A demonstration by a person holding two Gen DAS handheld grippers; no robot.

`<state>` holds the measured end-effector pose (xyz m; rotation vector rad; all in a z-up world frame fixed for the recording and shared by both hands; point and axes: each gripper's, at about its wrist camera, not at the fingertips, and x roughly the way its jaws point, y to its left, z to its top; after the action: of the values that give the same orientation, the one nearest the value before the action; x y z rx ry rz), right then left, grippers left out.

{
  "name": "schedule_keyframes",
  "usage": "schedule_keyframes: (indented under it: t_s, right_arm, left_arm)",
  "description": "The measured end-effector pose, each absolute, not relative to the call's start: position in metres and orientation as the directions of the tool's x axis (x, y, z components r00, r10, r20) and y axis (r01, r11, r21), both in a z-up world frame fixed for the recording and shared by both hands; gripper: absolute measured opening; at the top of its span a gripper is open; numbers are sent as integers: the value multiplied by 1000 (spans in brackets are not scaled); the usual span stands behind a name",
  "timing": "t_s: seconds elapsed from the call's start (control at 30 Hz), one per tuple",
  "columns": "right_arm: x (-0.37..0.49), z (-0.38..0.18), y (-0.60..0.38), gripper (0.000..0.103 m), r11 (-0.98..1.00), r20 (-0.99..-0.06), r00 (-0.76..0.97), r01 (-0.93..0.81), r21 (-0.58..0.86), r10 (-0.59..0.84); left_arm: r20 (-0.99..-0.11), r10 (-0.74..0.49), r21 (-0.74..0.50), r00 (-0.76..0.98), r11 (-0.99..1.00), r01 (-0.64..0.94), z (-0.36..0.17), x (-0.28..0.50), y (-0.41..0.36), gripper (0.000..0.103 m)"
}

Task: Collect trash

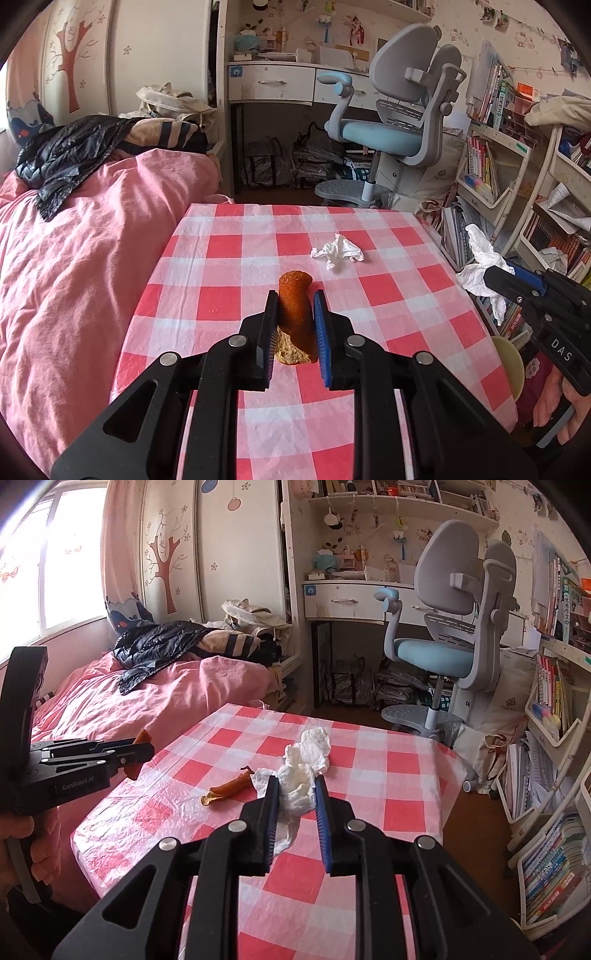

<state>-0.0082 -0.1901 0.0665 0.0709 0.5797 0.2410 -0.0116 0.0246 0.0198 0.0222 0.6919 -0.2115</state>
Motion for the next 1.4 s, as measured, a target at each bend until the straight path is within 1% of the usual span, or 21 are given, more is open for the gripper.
schedule_keyframes:
  t_s: [0.8, 0.93, 1.0, 1.23, 1.4]
  right_arm:
    - [-7, 63, -177, 21, 966, -547, 797, -239, 102, 255]
    - [-7, 63, -177, 21, 966, -550, 796, -239, 100, 254]
    - [-7, 63, -178, 21, 966, -551, 795, -235, 103, 252]
    - [-7, 64, -183, 21, 966, -547, 798, -229, 115, 255]
    - [-6, 65, -186, 21, 965, -541, 800, -230, 123, 259]
  left_arm:
    - [-627, -192, -59, 755, 978, 200, 23, -14, 30, 17]
    - [-632, -221, -94, 743, 973, 209, 22, -12, 34, 17]
    - [-637, -246, -133, 731, 969, 210, 20, -9, 39, 17]
    - [-658, -344, -286, 670, 937, 200, 6, 3, 57, 8]
    - [-669, -364, -333, 648, 926, 177, -3, 10, 65, 8]
